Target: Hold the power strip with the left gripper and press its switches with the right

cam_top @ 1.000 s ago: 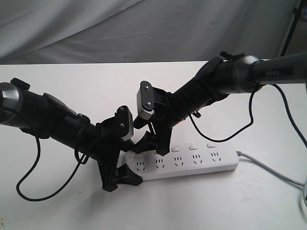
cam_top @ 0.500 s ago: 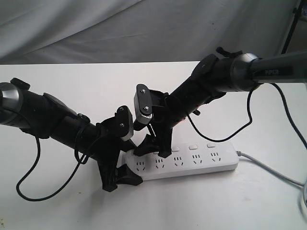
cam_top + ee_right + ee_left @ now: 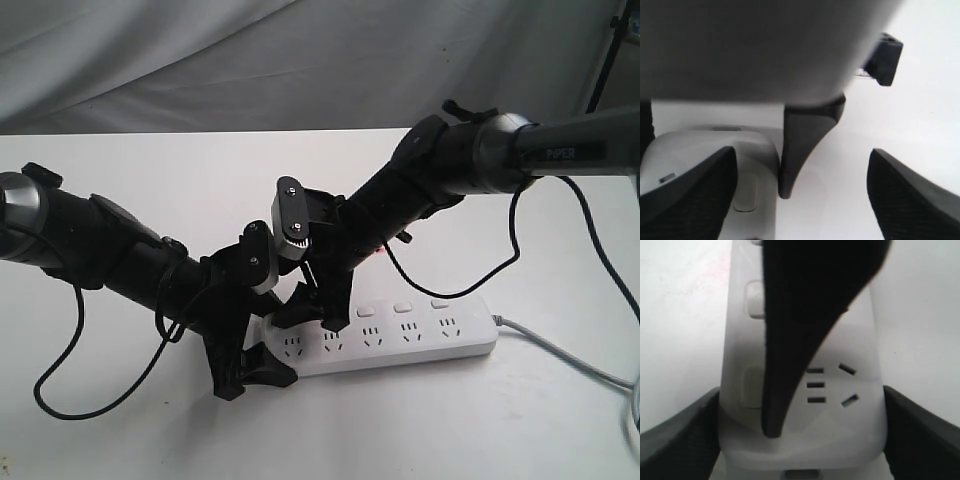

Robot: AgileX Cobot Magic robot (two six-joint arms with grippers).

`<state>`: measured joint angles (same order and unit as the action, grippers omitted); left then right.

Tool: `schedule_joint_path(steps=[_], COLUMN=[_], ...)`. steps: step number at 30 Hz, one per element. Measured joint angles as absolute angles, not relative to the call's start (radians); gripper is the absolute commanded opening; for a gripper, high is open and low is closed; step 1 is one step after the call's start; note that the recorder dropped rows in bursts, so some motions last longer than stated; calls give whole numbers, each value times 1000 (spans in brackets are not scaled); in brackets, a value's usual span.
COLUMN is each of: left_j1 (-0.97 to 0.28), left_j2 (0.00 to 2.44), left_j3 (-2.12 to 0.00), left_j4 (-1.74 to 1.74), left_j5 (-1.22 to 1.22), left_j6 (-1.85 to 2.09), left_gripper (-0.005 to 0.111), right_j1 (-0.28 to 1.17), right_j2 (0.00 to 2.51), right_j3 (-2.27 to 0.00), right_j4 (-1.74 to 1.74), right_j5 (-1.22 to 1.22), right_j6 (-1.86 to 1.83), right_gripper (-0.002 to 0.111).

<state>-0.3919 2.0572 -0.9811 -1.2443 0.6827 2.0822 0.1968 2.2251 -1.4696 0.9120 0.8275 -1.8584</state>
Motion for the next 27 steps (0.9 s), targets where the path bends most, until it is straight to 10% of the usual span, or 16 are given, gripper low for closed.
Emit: schedule_joint_path(steps=[27], left_j1=[-392], left_j2=[2057], left_j3=[-981], left_j4=[-1244], left_j5=[683], left_j6=[2082], left_gripper=[0], right_j1=[187], right_j2=[2218], right_j3=[-1470], right_j4=[927], right_j5=[834], right_j6=[-1904], right_gripper=[67])
